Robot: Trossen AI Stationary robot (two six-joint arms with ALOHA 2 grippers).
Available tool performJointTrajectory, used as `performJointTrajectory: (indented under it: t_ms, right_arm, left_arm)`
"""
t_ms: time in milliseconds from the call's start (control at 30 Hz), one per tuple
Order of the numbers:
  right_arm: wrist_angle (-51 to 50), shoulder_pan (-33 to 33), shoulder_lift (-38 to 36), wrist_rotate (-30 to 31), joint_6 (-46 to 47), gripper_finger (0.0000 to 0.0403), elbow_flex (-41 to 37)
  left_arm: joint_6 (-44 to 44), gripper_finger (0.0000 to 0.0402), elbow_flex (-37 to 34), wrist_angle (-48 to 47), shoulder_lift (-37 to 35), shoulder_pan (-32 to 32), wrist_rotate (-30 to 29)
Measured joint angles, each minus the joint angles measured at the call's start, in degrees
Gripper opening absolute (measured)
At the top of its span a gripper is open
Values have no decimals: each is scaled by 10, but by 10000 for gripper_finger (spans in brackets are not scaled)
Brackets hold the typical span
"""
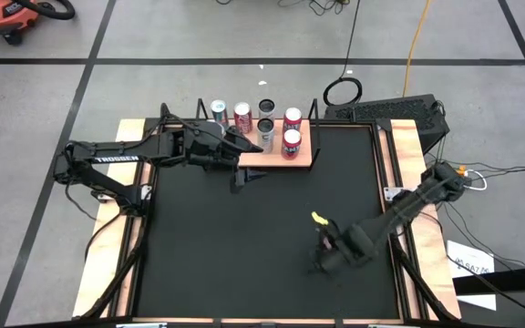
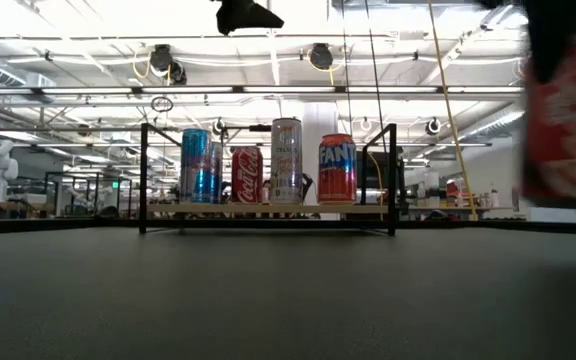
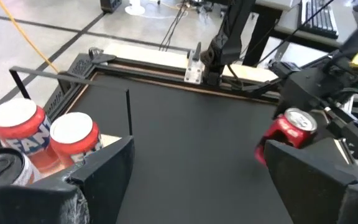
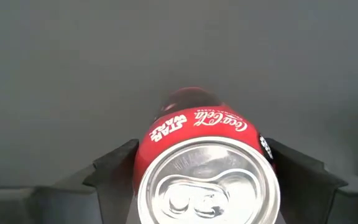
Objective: Place canned beverage on shelf
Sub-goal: Put the red white can aligned with the other red white soda can on the shelf
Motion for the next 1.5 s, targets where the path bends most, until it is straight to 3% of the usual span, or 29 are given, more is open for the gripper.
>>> performJointTrajectory:
  t_ms: [233,400,700,1067,1300,1500]
  right_arm:
    - [56,-133,0,36,-217,292,0]
    - [92,-209,16,29,-335,292,0]
    - [126,-257,49,-3,-438,298,0]
    - [171,-256,52,-15,-461,386,1]
    - [162,-256,-42,-10,-419,391,1]
    - [116,-247,-153,71,-355,390,1]
  left_arm:
    - [-6,354,0,-53,-1,-2,0]
    - [-19,354,0,-65,-1,-8,0]
    - [-19,354,0,-68,3,-9,-5]
    - [-20,354,0,-84,23,-10,-7]
    - [-17,354,1,-66,45,-14,8]
    - [27,354,0,0,126,-28,42]
